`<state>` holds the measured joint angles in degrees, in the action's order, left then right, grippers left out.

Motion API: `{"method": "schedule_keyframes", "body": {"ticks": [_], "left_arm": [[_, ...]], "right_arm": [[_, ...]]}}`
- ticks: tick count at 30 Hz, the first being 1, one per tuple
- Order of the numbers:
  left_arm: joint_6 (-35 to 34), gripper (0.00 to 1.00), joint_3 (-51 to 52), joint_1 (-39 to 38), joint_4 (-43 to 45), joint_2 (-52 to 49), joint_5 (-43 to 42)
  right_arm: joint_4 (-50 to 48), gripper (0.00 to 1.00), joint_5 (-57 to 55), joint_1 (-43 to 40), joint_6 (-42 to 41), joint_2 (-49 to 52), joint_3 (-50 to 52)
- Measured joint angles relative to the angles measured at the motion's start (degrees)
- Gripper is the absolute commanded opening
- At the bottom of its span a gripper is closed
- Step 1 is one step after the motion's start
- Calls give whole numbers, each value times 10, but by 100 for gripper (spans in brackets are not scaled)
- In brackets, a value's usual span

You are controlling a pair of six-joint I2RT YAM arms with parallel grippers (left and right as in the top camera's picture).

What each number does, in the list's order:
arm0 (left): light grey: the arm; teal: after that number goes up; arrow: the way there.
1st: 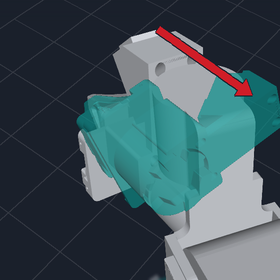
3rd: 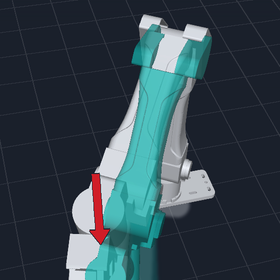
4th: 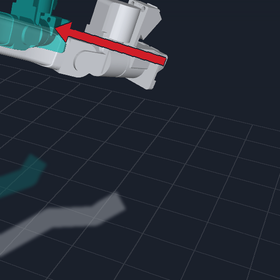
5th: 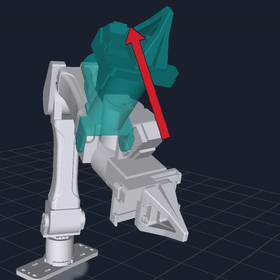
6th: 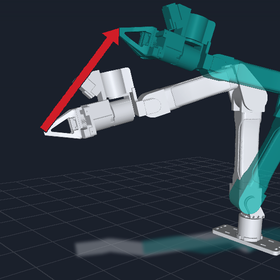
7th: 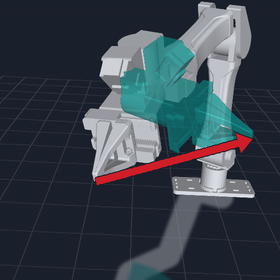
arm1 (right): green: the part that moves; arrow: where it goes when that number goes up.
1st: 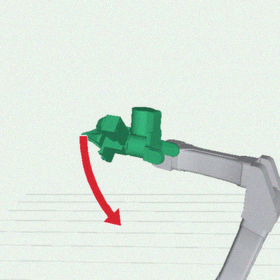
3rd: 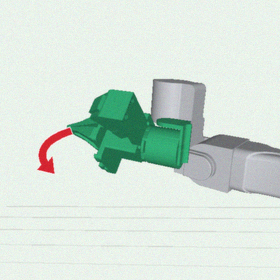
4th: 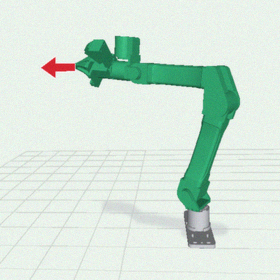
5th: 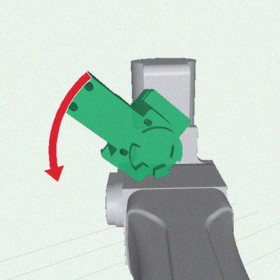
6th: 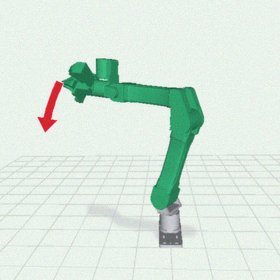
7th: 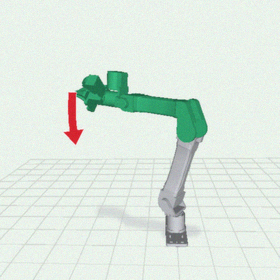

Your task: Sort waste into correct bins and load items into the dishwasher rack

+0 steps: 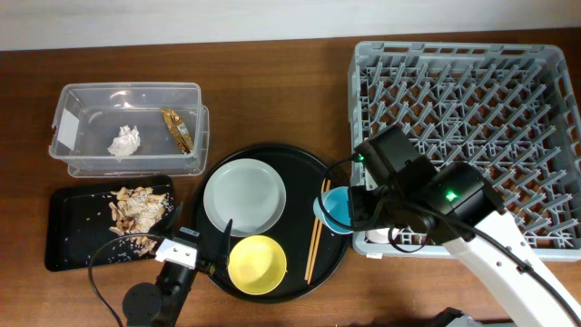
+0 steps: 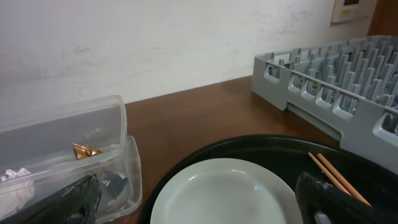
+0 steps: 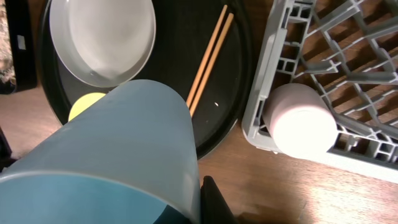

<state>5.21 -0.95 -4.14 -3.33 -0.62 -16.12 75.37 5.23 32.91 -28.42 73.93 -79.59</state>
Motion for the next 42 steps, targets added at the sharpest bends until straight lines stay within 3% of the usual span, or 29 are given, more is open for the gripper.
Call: {"method": "schedule_keyframes", "body": {"ticks": [3, 6, 9, 11, 15, 17, 20, 23, 30, 31, 32, 33, 34, 38, 42], "left_arm": [[-3, 99, 0, 0, 0, 0, -10], [-39, 99, 0, 0, 4, 0, -117], [-126, 99, -27, 0, -16, -5, -165], [-164, 99, -120, 0, -114, -33, -162], [-191, 100, -386, 0, -302, -205, -168], [-199, 99, -465, 1, -339, -281, -192], [-210, 99, -492, 1, -356, -351, -234], [-209, 99, -493, -2, -414, -407, -223], [-178, 99, -493, -51, -491, -449, -86], [-176, 99, -493, -53, -494, -449, -77], [-173, 99, -493, -54, -496, -449, -71], [-172, 99, -493, -54, -497, -449, -69], [-170, 98, -493, -54, -497, -449, -64], [-162, 92, -493, -76, -501, -461, -52], [-155, 83, -493, -141, -459, -528, -25]], "right_arm": [[0, 4, 11, 2, -3, 0, 0], [-13, 4, 16, 24, -3, 0, 0], [-25, 4, 18, 49, -3, 2, 0], [-30, 4, 18, 51, -3, 3, 0], [-40, 4, 20, 51, -12, 4, 1], [-45, 4, 19, 51, -18, 4, 2], [-43, 4, 8, 51, -42, 4, 2], [-39, 4, -29, 64, -54, 30, 2], [-65, 4, -35, 73, -49, 241, 2], [-76, 7, -31, 73, -43, 266, 3], [-81, 21, -28, 73, -41, 281, 3], [-86, 45, -26, 73, -39, 290, 3], [-91, 52, -23, 73, -38, 299, 3], [-92, 54, -20, 68, -30, 295, 3], [-75, 57, -13, 18, -31, 207, 3]]}}
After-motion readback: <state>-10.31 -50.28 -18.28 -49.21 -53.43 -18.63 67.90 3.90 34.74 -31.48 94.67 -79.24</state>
